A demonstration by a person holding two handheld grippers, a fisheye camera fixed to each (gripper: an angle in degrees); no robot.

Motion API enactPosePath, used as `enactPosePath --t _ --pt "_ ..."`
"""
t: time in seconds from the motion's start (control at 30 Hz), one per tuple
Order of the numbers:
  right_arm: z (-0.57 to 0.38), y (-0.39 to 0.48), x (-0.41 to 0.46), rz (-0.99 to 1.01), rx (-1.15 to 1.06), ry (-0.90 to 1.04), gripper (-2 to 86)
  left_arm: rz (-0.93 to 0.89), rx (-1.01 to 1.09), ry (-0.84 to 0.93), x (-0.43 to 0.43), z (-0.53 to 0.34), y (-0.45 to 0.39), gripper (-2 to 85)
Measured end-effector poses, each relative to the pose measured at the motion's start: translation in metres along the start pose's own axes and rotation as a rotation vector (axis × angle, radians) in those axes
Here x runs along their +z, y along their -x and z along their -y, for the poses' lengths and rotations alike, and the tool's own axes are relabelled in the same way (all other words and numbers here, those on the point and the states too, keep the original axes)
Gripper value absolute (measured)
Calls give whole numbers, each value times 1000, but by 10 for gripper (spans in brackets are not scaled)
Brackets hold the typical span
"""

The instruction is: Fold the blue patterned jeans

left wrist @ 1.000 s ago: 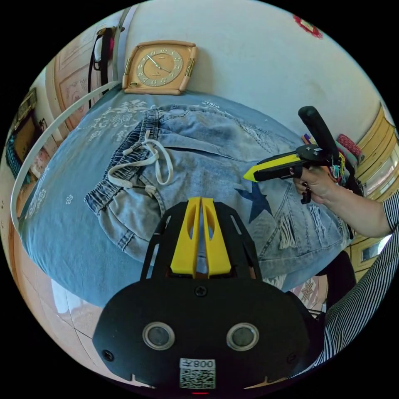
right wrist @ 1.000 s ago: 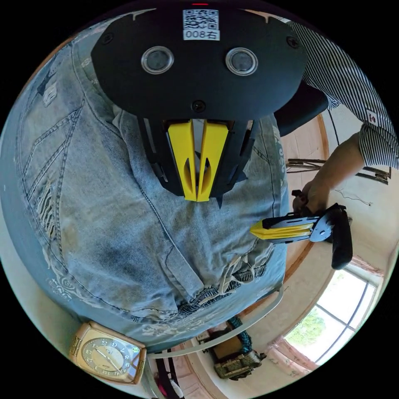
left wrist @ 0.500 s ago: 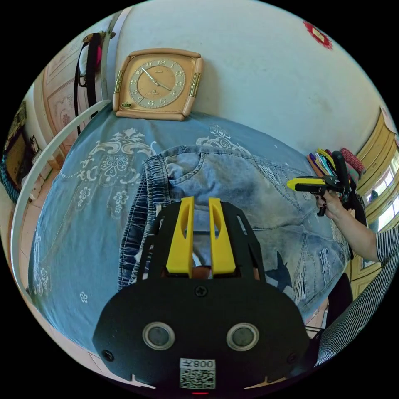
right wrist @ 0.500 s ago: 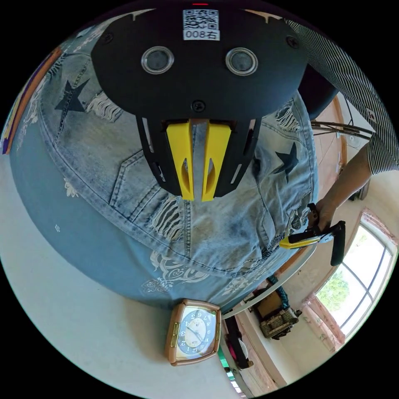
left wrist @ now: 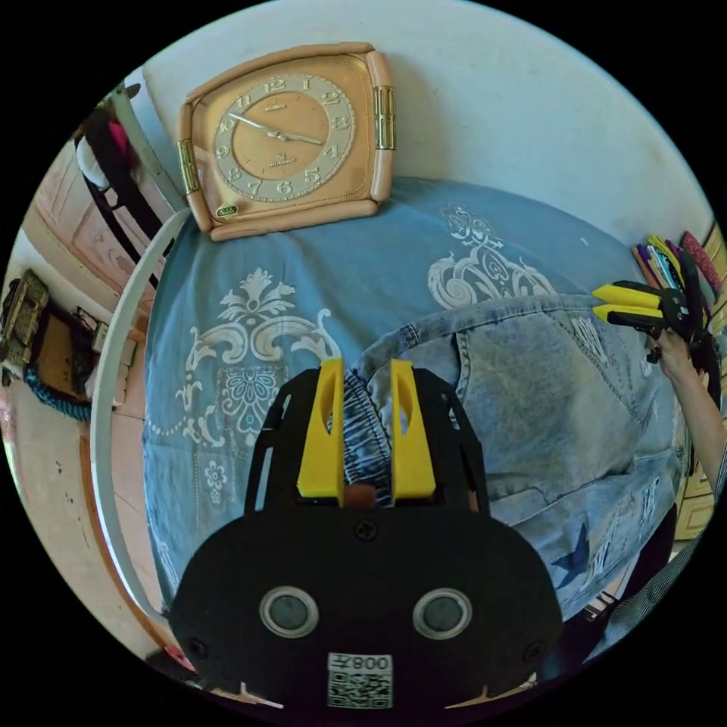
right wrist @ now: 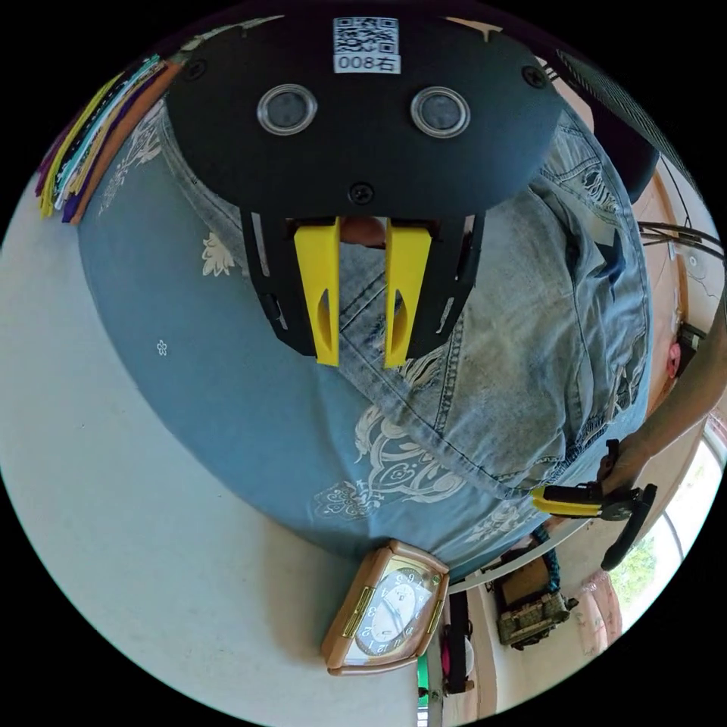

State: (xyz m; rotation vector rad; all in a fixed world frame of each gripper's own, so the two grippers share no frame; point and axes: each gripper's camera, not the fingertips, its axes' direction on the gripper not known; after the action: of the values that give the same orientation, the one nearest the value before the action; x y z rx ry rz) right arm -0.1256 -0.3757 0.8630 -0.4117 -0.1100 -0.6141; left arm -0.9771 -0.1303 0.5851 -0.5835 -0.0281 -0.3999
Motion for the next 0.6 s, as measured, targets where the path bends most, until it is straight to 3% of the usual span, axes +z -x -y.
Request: enactPosePath --t 0.07,0.33,0.6 --pt "4 -2 4 -14 -16 24 94 6 37 89 14 21 -6 103" --pt "3 -19 9 48 -22 58 98 -54 52 90 11 55 -8 95" --pt "0 -19 -4 35 -36 85 81 -2 62 120 -2 78 -29 34"
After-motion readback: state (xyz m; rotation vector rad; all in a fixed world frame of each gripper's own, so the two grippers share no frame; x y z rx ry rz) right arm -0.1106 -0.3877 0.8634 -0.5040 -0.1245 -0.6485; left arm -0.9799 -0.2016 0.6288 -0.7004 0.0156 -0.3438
